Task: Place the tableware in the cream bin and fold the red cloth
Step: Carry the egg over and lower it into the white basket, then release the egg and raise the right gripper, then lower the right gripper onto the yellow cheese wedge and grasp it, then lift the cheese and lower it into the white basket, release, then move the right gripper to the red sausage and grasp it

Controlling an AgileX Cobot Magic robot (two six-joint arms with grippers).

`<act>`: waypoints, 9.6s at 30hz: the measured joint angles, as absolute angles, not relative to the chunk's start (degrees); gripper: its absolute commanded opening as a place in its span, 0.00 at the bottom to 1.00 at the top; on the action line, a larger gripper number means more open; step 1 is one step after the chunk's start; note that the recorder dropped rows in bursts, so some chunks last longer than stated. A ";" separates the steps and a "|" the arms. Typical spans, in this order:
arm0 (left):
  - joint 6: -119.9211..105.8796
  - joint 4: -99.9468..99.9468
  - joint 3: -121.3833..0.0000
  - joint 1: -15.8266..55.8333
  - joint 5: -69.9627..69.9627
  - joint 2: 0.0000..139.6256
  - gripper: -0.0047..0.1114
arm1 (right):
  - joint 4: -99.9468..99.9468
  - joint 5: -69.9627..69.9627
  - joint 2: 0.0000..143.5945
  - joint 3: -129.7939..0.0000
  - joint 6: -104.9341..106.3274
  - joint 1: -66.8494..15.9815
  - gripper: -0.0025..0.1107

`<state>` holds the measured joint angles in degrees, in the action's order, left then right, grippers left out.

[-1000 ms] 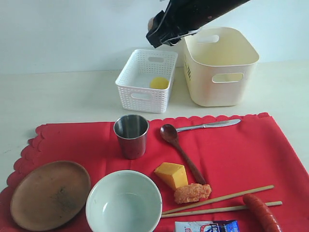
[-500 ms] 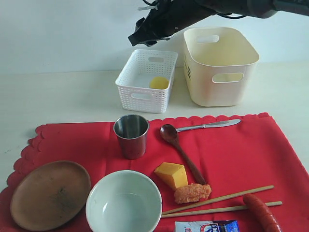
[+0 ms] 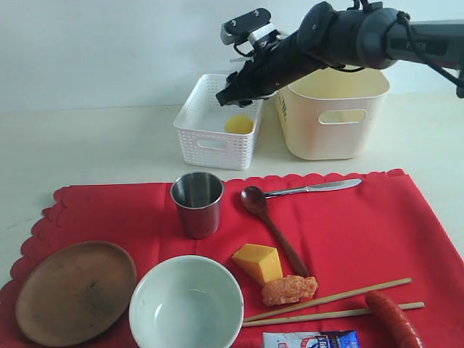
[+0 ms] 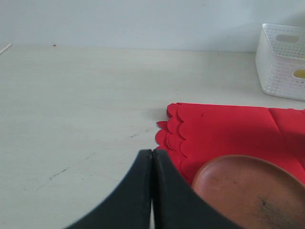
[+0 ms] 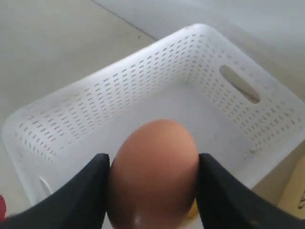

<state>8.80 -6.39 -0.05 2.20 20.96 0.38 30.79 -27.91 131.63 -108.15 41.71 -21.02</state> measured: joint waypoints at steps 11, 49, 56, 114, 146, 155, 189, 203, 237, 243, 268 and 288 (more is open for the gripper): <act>8.80 -6.39 -0.05 2.20 20.96 0.38 0.04 | 39.59 -25.55 136.12 -108.57 51.15 -21.02 0.03; 8.80 -6.39 -0.05 2.20 20.96 0.38 0.04 | 28.71 -42.67 121.26 -108.67 40.15 -21.02 0.59; 8.80 -6.39 -0.05 2.20 20.96 0.38 0.04 | 20.79 -55.69 117.59 -108.67 29.10 -21.02 0.59; 8.80 -6.39 -0.05 2.20 20.96 0.38 0.04 | 19.66 -23.08 100.33 -52.61 29.14 -34.56 0.57; 8.80 -6.39 -0.03 2.20 20.96 0.38 0.04 | 21.17 -20.84 106.96 -52.61 28.92 -34.56 0.02; 8.80 -6.39 -0.03 2.20 20.96 0.38 0.04 | 21.17 -21.33 101.26 -52.61 28.92 -34.56 0.02; 8.80 -6.39 -0.03 2.20 20.96 0.38 0.04 | 18.28 -24.53 98.24 -78.66 27.34 -34.10 0.02; 8.80 -6.39 -0.03 2.20 20.96 0.38 0.04 | 20.04 -23.32 115.93 -94.72 24.83 -25.97 0.02; 8.80 -6.39 -0.03 2.20 20.96 0.38 0.04 | 22.09 -22.67 134.11 -103.67 23.97 -24.35 0.28; 8.80 -6.39 -0.03 2.20 20.96 0.38 0.04 | 21.11 -22.79 134.11 -103.67 23.97 -24.35 0.45; 8.80 -6.39 -0.03 2.20 20.96 0.38 0.04 | 12.82 -49.26 113.33 -103.94 18.11 -24.35 0.48; 8.80 -6.39 -0.03 2.20 20.96 0.38 0.04 | 8.62 -55.22 91.46 -74.96 12.69 -24.35 0.47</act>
